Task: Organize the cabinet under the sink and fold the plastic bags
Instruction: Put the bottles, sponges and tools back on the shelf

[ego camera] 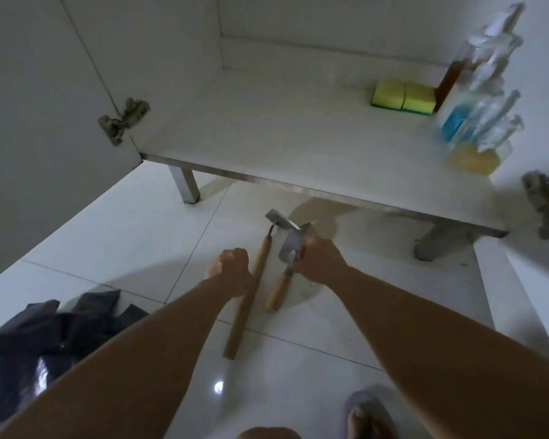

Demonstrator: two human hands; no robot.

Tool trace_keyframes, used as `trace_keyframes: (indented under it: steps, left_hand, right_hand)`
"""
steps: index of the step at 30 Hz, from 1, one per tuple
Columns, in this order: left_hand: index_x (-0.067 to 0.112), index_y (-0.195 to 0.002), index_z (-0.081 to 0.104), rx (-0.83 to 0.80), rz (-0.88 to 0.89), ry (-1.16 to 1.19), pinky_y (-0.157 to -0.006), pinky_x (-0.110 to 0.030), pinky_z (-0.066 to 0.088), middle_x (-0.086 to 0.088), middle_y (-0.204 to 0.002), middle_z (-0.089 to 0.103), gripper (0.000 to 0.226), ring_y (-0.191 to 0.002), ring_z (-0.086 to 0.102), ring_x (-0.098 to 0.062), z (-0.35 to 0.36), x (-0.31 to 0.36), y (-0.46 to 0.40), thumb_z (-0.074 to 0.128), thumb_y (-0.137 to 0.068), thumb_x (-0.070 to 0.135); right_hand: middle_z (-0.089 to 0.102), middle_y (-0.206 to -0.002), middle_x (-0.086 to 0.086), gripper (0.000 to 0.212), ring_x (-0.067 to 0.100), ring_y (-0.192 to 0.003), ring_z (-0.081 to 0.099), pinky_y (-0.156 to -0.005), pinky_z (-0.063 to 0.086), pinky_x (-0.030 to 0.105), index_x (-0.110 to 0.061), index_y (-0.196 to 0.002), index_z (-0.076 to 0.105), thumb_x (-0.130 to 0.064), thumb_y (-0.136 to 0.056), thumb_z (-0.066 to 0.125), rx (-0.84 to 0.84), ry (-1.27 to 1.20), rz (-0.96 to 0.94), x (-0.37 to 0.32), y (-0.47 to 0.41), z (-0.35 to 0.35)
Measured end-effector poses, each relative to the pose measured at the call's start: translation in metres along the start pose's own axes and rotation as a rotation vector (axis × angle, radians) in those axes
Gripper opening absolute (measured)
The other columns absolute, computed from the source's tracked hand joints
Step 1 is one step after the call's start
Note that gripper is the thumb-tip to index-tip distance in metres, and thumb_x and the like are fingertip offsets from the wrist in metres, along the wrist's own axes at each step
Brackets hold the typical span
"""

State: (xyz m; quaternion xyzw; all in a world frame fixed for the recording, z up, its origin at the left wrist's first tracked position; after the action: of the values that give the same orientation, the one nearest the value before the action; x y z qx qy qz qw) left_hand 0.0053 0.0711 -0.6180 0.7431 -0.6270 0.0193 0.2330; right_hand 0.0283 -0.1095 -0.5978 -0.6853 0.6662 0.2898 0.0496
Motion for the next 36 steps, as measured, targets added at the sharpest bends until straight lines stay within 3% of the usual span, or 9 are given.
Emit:
trace_keyframes:
  steps: [4, 7, 11, 14, 16, 22, 27, 32, 36]
  left_hand:
    - [0.011, -0.127, 0.051, -0.021, -0.09, 0.049, -0.092, -0.035, 0.045, -0.013, -0.131, 0.05, 0.041, -0.119, 0.053, -0.03, 0.045, -0.015, 0.001, 0.059, -0.089, 0.024]
    - [0.012, -0.129, 0.047, -0.066, -0.118, 0.071, -0.095, -0.034, 0.044, -0.014, -0.132, 0.046, 0.049, -0.12, 0.05, -0.031, 0.074, -0.022, -0.007, 0.066, -0.087, 0.029]
    - [0.011, -0.12, 0.054, -0.027, -0.103, 0.072, -0.087, -0.032, 0.045, -0.013, -0.123, 0.055, 0.049, -0.113, 0.055, -0.031, 0.095, -0.029, -0.016, 0.074, -0.08, 0.03]
    - [0.007, -0.115, 0.055, -0.02, -0.107, 0.067, -0.084, -0.032, 0.046, -0.017, -0.118, 0.058, 0.042, -0.108, 0.057, -0.035, 0.102, -0.035, -0.017, 0.072, -0.081, 0.023]
    - [0.004, -0.112, 0.058, -0.008, -0.123, 0.059, -0.081, -0.03, 0.047, -0.019, -0.115, 0.061, 0.033, -0.105, 0.059, -0.035, 0.103, -0.037, -0.019, 0.065, -0.083, 0.018]
    - [-0.003, -0.118, 0.056, -0.091, -0.263, 0.228, -0.087, -0.035, 0.055, -0.02, -0.117, 0.061, 0.034, -0.104, 0.064, -0.035, 0.093, -0.043, -0.011, 0.05, -0.087, 0.01]
    - [-0.009, -0.118, 0.051, -0.152, -0.286, 0.327, -0.077, -0.042, 0.059, -0.023, -0.112, 0.062, 0.033, -0.092, 0.069, -0.035, 0.065, -0.054, 0.011, 0.052, -0.089, 0.007]
    - [-0.007, -0.109, 0.053, -0.219, -0.316, 0.448, -0.064, -0.039, 0.061, -0.021, -0.099, 0.064, 0.021, -0.065, 0.064, -0.023, 0.024, -0.074, 0.055, 0.054, -0.091, 0.004]
    - [-0.011, -0.098, 0.058, -0.218, -0.301, 0.566, -0.061, -0.035, 0.06, -0.02, -0.084, 0.06, 0.013, -0.065, 0.061, -0.024, -0.025, -0.085, 0.087, 0.054, -0.088, -0.004]
  right_hand:
    - [0.064, -0.09, 0.01, 0.018, 0.026, -0.094, 0.068, -0.066, 0.045, 0.021, -0.005, -0.095, 0.061, -0.022, -0.09, 0.06, -0.06, -0.087, 0.085, 0.013, -0.004, 0.047]
    - [0.069, -0.094, 0.014, 0.032, 0.03, -0.089, 0.07, -0.074, 0.059, 0.035, -0.002, -0.1, 0.064, -0.028, -0.082, 0.062, -0.062, -0.211, 0.192, 0.019, -0.012, 0.077]
    - [0.072, -0.086, 0.016, 0.029, 0.03, -0.083, 0.072, -0.079, 0.059, 0.041, -0.004, -0.09, 0.067, -0.03, -0.078, 0.066, -0.076, -0.267, 0.255, 0.022, -0.018, 0.101]
    - [0.07, -0.067, 0.013, 0.025, 0.028, -0.062, 0.072, -0.07, 0.061, 0.04, -0.003, -0.084, 0.065, -0.027, -0.077, 0.069, -0.115, -0.348, 0.358, 0.022, -0.023, 0.109]
    - [0.069, -0.065, 0.013, 0.021, 0.029, -0.056, 0.071, -0.065, 0.062, 0.041, -0.002, -0.081, 0.066, -0.022, -0.076, 0.068, -0.14, -0.382, 0.385, 0.021, -0.025, 0.11]
    - [0.063, -0.076, 0.013, 0.022, 0.034, -0.078, 0.072, -0.075, 0.06, 0.048, 0.0, -0.092, 0.06, -0.018, -0.082, 0.065, -0.248, -0.392, 0.403, 0.031, -0.01, 0.098]
    - [0.058, -0.11, 0.021, 0.036, 0.037, -0.076, 0.068, -0.069, 0.061, 0.046, -0.002, -0.112, 0.052, -0.017, -0.084, 0.069, -0.276, -0.347, 0.399, 0.03, 0.023, 0.07]
    - [0.057, -0.101, 0.017, 0.03, 0.041, -0.087, 0.069, -0.075, 0.06, 0.046, -0.006, -0.101, 0.049, -0.017, -0.082, 0.07, -0.322, -0.241, 0.341, 0.006, 0.07, 0.037]
    - [0.055, -0.113, 0.019, 0.027, 0.042, -0.096, 0.067, -0.079, 0.06, 0.045, -0.002, -0.1, 0.049, -0.014, -0.085, 0.068, -0.332, -0.191, 0.305, -0.026, 0.101, 0.01]
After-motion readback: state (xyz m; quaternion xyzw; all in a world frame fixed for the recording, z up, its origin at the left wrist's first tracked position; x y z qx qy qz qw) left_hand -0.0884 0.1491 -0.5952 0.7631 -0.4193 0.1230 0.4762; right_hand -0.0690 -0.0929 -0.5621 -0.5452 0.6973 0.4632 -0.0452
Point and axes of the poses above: each hand's wrist, its own y-axis away from the middle knuckle, its own z-axis out of the palm, x = y × z, the point moved 2 cm from there along -y, towards the middle knuckle
